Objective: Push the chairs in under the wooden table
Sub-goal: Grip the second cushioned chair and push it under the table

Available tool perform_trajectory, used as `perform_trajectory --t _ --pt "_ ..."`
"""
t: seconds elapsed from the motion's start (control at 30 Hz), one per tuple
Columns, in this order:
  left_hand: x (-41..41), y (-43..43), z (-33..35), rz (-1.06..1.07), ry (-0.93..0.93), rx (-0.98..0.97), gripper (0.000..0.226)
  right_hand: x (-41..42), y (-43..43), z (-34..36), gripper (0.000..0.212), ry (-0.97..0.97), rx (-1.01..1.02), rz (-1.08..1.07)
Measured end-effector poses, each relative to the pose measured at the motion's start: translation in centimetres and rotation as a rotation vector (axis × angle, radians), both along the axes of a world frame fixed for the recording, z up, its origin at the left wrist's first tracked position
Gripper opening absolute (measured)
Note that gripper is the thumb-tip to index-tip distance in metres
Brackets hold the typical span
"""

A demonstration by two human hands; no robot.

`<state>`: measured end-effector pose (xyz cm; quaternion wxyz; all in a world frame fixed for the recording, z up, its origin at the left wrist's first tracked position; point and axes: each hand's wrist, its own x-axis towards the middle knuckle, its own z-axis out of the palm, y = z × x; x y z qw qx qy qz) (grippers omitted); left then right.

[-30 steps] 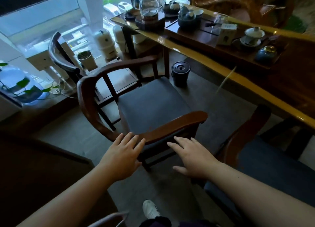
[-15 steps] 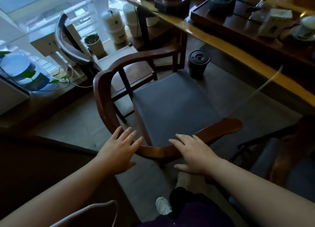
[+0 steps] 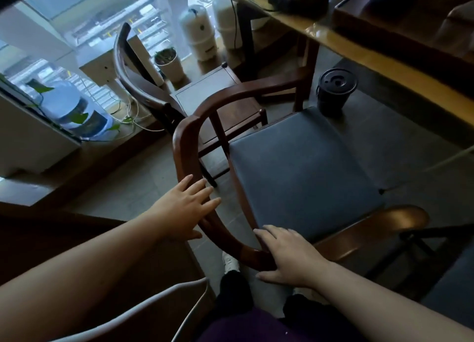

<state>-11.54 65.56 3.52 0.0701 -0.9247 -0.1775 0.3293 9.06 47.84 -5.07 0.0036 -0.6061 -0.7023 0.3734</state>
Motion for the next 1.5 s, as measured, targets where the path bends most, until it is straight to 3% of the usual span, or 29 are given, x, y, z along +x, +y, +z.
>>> perform_trajectory --t 0.23,0.4,0.47,0.6,0.77,0.9,1.03,1.1,1.23,1.5 --pt "-1.2 8.1 -1.1 -0.153 -0.044 -0.066 0.085 -3.8 3.7 -0.5 0.101 0.05 -0.113 -0.149" --pt "-2.1 13.9 -2.5 -0.365 -0.175 -0.179 0.062 -5.9 5.5 -1.3 0.099 0.005 -0.292 -0.218" --pt "-1.6 15.6 -3.1 -0.427 -0.209 -0.228 0.048 -6.2 5.6 -2.2 0.088 -0.054 -0.368 -0.233" --pt "-0.6 16.7 -3.7 -0.494 -0.196 -0.338 0.031 -7.0 5.0 -3.2 0.04 -0.091 -0.429 -0.219" --pt "-0.7 17.4 -4.2 -0.547 -0.242 -0.364 0.024 -7.3 4.9 -3.1 0.033 -0.074 -0.411 -0.264" --pt "-0.5 16.8 -4.3 -0.538 -0.247 -0.376 0.021 -7.0 4.1 -3.2 0.024 -0.072 -0.409 -0.259" --pt "1.1 13.8 -4.6 -0.53 -0.285 -0.407 0.036 -4.3 2.1 -2.2 0.02 -0.131 -0.452 -0.246" --pt "2.0 11.8 -4.8 -0.516 -0.293 -0.414 0.029 -2.7 0.5 -1.9 0.015 -0.179 -0.471 -0.24" --pt "4.1 7.3 -5.1 -0.511 -0.32 -0.386 0.013 1.3 -2.5 -1.0 0.023 -0.23 -0.533 -0.197" --pt "6.5 3.1 -5.2 -0.522 -0.41 -0.406 0.023 5.2 -6.3 -0.4 0.026 -0.288 -0.53 -0.163"
